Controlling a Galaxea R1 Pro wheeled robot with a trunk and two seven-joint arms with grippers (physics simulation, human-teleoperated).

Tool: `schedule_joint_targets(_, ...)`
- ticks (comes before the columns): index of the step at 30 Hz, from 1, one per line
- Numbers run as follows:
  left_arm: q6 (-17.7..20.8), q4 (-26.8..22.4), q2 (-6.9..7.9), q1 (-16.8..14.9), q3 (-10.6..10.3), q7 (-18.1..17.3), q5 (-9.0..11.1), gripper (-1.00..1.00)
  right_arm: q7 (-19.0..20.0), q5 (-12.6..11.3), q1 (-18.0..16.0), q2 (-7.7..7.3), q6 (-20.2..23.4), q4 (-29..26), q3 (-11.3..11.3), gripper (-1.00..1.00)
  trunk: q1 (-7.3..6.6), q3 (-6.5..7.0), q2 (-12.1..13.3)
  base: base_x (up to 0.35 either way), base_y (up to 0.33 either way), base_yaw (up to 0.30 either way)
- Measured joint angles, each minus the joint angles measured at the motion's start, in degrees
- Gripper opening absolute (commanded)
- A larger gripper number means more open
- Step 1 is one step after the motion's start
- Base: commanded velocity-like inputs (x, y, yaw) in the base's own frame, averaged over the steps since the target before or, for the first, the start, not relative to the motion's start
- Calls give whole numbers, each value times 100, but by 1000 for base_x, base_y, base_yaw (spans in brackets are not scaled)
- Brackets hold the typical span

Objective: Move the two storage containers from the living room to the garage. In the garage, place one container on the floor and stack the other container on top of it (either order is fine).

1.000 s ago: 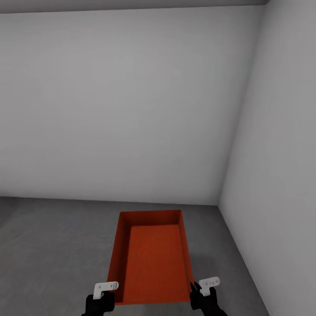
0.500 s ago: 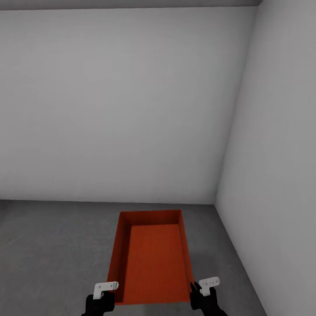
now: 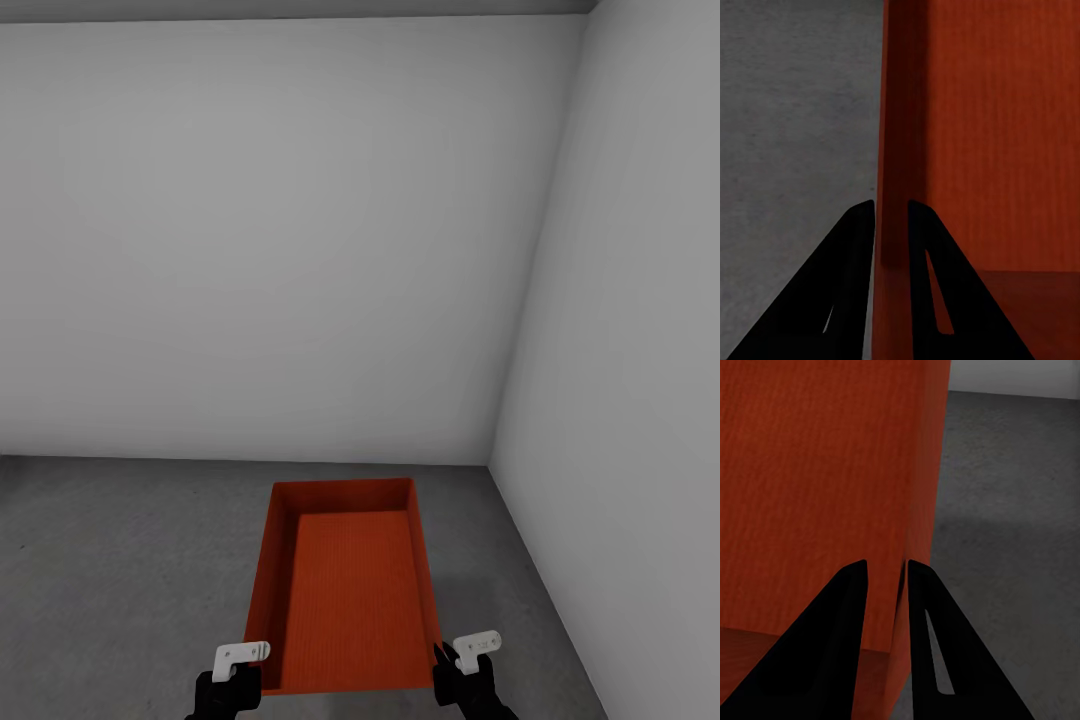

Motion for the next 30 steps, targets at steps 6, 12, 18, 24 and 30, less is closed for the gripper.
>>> schedule_joint_targets(6, 0, 1, 0, 0, 0, 0, 0, -100, 0, 0, 0, 0, 0, 0, 0, -100, 0, 0, 0, 0, 0, 0)
schedule_joint_targets(12, 0, 1, 0, 0, 0, 0, 0, -100, 0, 0, 0, 0, 0, 1, 0, -100, 0, -14, 1, 0, 0, 0)
schedule_joint_targets(18, 0, 2, 1, 1, -1, 2, 1, -100, -3, 3, 0, 0, 0, 2, 2, -100, 0, -63, 1, 0, 0, 0)
schedule_joint_targets(24, 0, 3, 1, 1, -4, 3, 2, -100, -4, 4, 0, 0, -1, 4, 2, -100, 0, -117, 1, 0, 0, 0)
schedule_joint_targets(30, 0, 3, 1, 1, -1, 1, 1, -100, -3, 3, 0, 0, 0, 3, 3, -100, 0, -172, 1, 0, 0, 0)
